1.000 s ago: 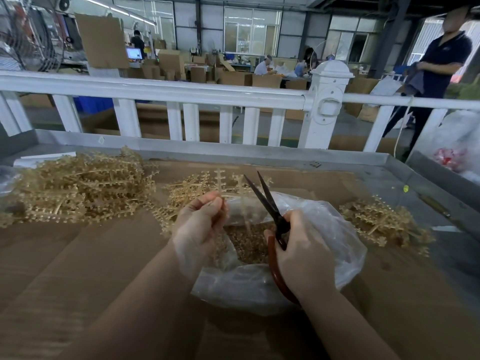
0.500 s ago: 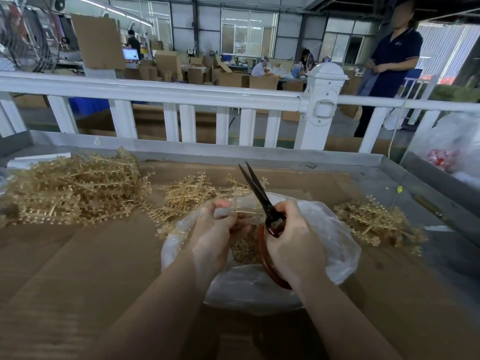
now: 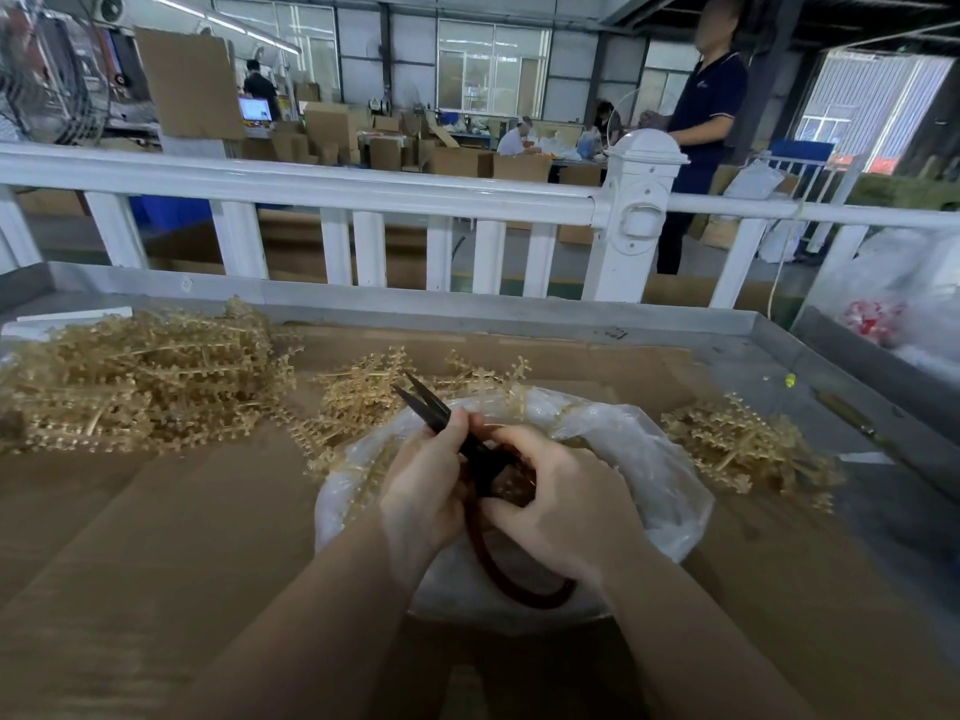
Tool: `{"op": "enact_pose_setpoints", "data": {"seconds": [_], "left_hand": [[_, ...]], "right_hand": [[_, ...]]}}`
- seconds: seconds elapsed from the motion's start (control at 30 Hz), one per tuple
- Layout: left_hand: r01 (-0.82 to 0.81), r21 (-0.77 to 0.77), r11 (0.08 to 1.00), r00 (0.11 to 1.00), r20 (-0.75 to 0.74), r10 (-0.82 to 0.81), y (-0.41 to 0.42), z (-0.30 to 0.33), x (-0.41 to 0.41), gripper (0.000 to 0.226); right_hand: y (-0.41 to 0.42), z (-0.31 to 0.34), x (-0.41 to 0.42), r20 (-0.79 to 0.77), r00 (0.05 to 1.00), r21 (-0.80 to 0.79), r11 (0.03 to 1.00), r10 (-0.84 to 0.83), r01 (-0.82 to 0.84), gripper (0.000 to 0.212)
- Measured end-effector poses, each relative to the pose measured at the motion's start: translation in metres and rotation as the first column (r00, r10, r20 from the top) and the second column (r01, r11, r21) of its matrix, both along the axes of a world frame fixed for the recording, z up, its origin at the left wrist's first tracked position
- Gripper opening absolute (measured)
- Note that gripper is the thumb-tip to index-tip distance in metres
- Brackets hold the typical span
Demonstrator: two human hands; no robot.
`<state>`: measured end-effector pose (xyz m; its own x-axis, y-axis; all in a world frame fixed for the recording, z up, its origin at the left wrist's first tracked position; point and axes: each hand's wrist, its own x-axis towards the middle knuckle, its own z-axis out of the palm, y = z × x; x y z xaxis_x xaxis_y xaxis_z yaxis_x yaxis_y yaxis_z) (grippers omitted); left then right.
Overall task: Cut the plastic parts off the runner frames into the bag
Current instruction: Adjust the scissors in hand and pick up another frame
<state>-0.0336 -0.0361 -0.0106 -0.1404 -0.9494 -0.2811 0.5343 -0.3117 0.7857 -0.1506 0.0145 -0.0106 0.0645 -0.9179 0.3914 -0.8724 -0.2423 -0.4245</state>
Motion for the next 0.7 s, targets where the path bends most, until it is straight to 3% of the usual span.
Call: {"op": "enact_pose_setpoints", "data": {"seconds": [0.07, 0.1, 0.23, 0.4, 0.53, 0.6, 0.7], "left_hand": [[0.001, -0.007, 1.0, 1.0, 0.03, -0.001, -0.002, -0.001, 0.0, 0.028], [0.002, -0.007, 1.0, 0.999, 0.049, -0.001, -0.003, -0.002, 0.001, 0.029], [0.039, -0.004, 0.999, 0.996, 0.078, -0.039, -0.004, -0.006, 0.001, 0.029], [0.101, -0.048, 0.994, 0.989, 0.117, -0.095, -0.003, -0.006, 0.0, 0.036], [0.121, -0.061, 0.991, 0.986, 0.124, -0.113, -0.001, -0.005, 0.001, 0.046], [0.13, -0.065, 0.989, 0.986, 0.11, -0.122, -0.001, -0.005, 0.002, 0.041], [0.103, -0.025, 0.994, 0.991, 0.09, -0.1, 0.0, -0.006, 0.002, 0.033]], "right_hand": [[-0.003, 0.006, -0.005, 0.232, 0.973, 0.132, 0.99, 0.021, -0.053, 0.041], [-0.005, 0.007, -0.007, 0.263, 0.965, 0.152, 0.988, -0.001, -0.041, 0.035], [-0.013, 0.007, -0.011, 0.074, 0.97, -0.022, 0.973, -0.229, 0.232, 0.022], [-0.025, 0.006, -0.016, 0.032, 0.956, 0.09, 0.953, -0.292, 0.289, 0.029], [-0.031, 0.007, -0.02, 0.127, 0.958, 0.084, 0.966, -0.256, 0.246, 0.019], [-0.034, 0.008, -0.025, 0.219, 0.943, 0.052, 0.968, -0.249, 0.244, 0.016], [-0.038, 0.013, -0.039, 0.405, 0.854, 0.037, 0.939, -0.327, 0.342, 0.015]]}}
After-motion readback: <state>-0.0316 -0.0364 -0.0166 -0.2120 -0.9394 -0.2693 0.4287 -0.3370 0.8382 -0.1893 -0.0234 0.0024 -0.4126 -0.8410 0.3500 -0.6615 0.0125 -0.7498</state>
